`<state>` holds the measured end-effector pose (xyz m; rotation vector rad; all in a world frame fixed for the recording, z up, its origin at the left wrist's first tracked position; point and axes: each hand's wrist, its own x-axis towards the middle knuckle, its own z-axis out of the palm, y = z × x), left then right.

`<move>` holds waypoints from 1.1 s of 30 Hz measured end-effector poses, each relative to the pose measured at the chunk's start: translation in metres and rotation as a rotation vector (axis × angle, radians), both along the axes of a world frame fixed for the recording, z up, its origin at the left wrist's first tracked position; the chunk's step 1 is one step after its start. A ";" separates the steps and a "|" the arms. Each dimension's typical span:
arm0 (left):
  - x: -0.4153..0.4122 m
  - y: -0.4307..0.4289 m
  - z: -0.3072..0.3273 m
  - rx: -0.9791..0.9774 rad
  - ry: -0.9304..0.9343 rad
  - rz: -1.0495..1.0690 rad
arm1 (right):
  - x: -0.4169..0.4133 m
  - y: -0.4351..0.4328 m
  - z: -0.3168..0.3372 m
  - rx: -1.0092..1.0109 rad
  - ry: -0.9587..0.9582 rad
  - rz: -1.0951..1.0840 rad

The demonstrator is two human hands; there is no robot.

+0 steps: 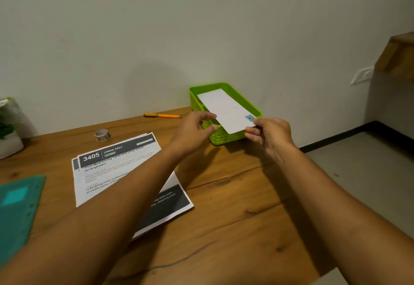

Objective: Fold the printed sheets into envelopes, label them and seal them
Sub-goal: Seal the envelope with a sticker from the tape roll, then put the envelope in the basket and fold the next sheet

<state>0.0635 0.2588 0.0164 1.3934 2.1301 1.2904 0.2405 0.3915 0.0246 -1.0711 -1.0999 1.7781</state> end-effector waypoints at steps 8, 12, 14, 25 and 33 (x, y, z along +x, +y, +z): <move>0.011 0.004 0.001 -0.033 0.421 -0.066 | -0.017 0.011 -0.012 0.192 -0.116 -0.099; 0.012 0.005 0.002 -0.071 0.456 -0.027 | -0.017 0.007 -0.013 0.311 -0.246 -0.118; 0.011 0.005 0.001 -0.104 0.474 -0.034 | -0.017 0.006 -0.014 0.363 -0.311 -0.108; -0.017 -0.045 -0.001 -0.101 0.353 0.018 | -0.022 -0.021 -0.004 0.506 -0.256 0.006; -0.058 -0.159 -0.025 -0.353 0.367 0.351 | -0.073 -0.103 -0.016 0.718 -0.310 0.295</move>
